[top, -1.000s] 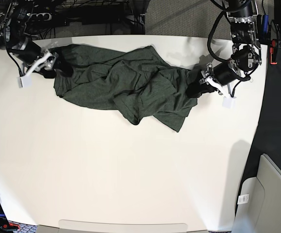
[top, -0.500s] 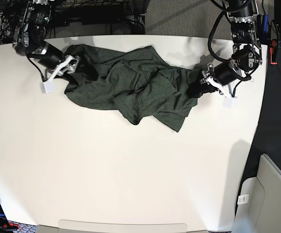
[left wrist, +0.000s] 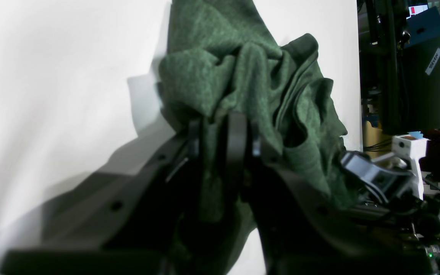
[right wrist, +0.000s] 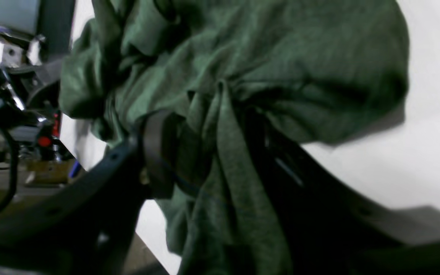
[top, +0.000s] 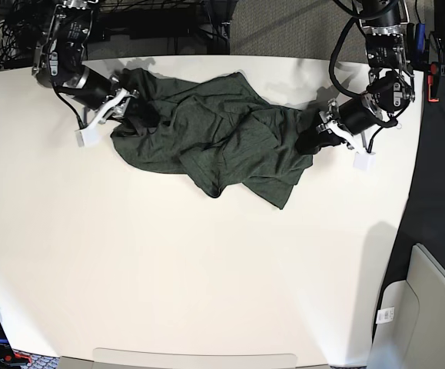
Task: Fold the T-shirt properly
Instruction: 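Release the shirt ends and reposition both grippers at the bundle's sides, then grasp the shirt end with the right gripper and fold it toward the left gripper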
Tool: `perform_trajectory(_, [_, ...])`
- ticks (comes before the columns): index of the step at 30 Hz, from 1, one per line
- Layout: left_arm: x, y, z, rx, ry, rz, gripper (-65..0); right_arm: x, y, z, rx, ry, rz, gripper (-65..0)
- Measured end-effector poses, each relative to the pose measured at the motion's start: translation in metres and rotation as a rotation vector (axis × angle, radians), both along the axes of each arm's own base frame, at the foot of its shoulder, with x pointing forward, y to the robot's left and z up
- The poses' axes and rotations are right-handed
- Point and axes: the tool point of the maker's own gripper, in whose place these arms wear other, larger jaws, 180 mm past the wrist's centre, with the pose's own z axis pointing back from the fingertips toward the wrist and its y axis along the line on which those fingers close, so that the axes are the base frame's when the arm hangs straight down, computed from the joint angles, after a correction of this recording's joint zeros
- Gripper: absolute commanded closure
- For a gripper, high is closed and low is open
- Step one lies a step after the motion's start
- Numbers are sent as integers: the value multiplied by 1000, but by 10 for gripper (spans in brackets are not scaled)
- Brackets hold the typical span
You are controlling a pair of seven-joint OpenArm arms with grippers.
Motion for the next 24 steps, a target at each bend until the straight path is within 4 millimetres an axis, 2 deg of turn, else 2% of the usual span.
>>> perform_trajectory(6, [0, 0, 0, -1, 0, 0, -1, 12, 15, 2, 37, -11, 3, -106])
perform_trajectory(9, [0, 0, 0, 1, 0, 0, -1, 14, 15, 4, 41, -16, 0, -43])
perform_trajectory(11, [0, 0, 0, 0, 1, 0, -1, 14, 13, 4, 39, -17, -3, -29])
perform_trajectory(16, [0, 0, 0, 1, 2, -2, -1, 17, -15, 12, 73, -39, -95, -28])
perform_trajectory(24, [-1, -1, -1, 0, 5, -6, -1, 16, -59, 22, 36, -84, -162, -27])
